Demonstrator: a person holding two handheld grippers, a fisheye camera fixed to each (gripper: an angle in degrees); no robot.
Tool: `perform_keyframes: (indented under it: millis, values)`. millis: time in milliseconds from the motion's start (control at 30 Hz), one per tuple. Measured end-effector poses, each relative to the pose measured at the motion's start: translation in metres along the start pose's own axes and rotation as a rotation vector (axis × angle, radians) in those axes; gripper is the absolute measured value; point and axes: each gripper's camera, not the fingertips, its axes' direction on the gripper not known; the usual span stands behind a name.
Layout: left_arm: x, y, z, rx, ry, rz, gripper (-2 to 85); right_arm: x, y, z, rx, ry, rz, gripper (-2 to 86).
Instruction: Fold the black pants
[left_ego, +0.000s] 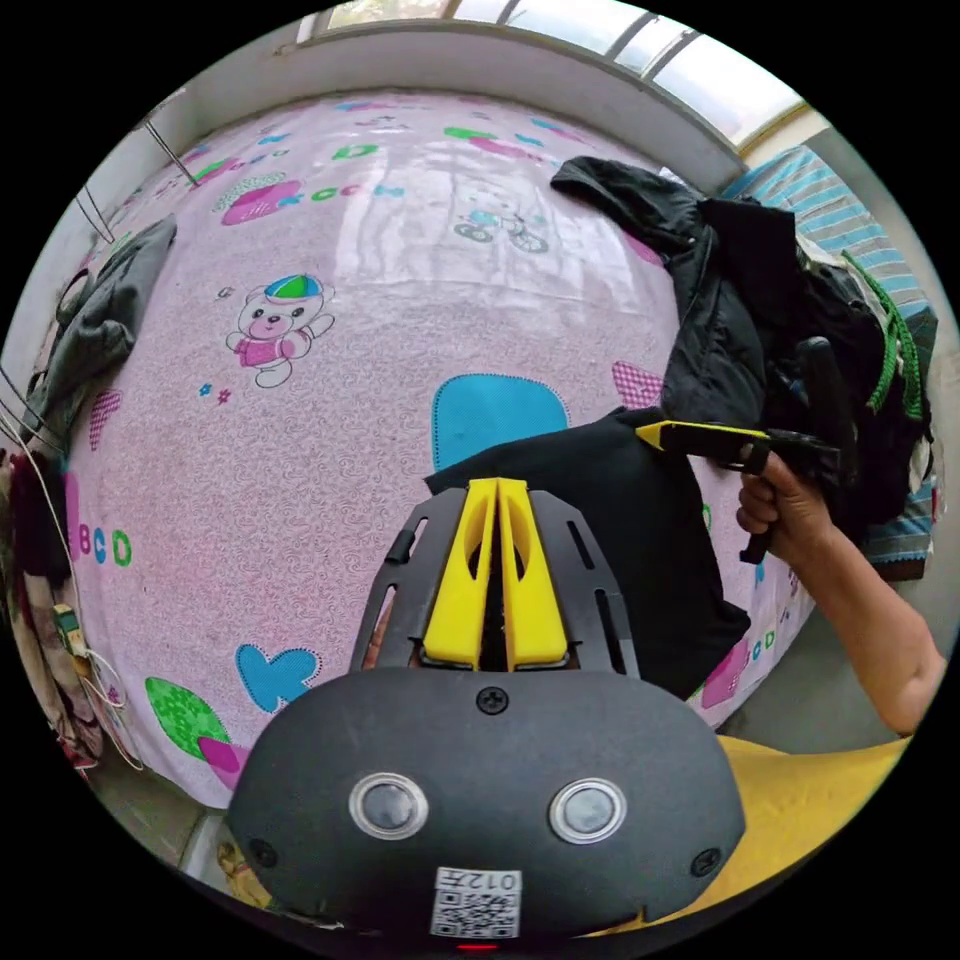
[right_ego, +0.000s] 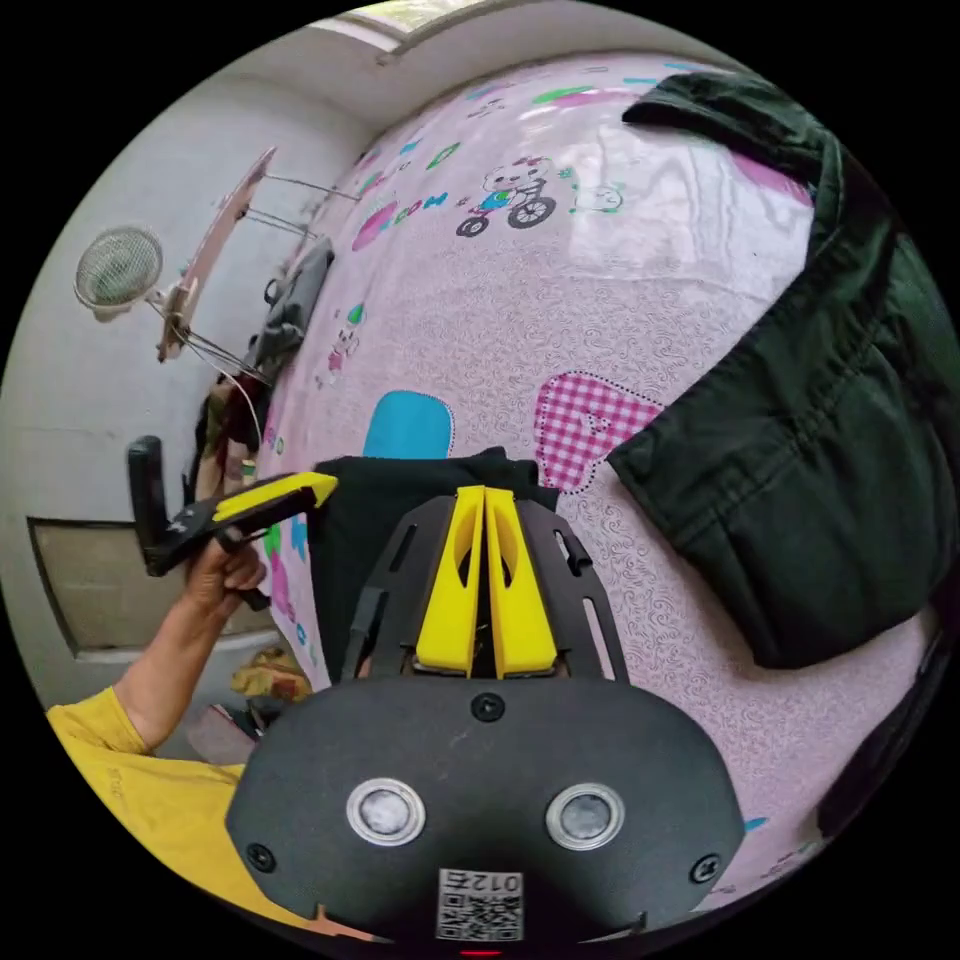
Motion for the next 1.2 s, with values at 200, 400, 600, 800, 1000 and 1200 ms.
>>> perform_keyframes:
  millis: [200, 400, 600, 800, 1000, 1200]
  values:
    - [-0.011, 0.055, -0.037, 0.083, -0.035, -0.007, -0.2, -0.021, 0.076, -0.059, -0.011, 0.091, -0.273, 0.0]
    - [0.069, 0.15, -0.018, -0.043, 0.074, 0.281, -0.1, -0.029, 0.188, -0.066, -0.086, 0.081, -0.27, 0.0]
    - [0.106, 0.192, 0.028, -0.108, -0.038, 0.344, -0.2, -0.042, 0.224, -0.037, -0.091, 0.092, -0.242, -0.1]
    - [0.119, 0.201, 0.041, -0.101, -0.114, 0.388, -0.2, -0.043, 0.227, -0.024, -0.133, 0.175, -0.232, -0.1]
    - [0.135, 0.211, 0.053, -0.093, -0.196, 0.439, -0.1, -0.062, 0.234, -0.023, -0.172, 0.29, -0.321, -0.1]
    - [0.144, 0.216, 0.028, -0.011, -0.134, 0.391, -0.2, -0.104, 0.248, -0.056, -0.036, 0.178, -0.429, -0.1]
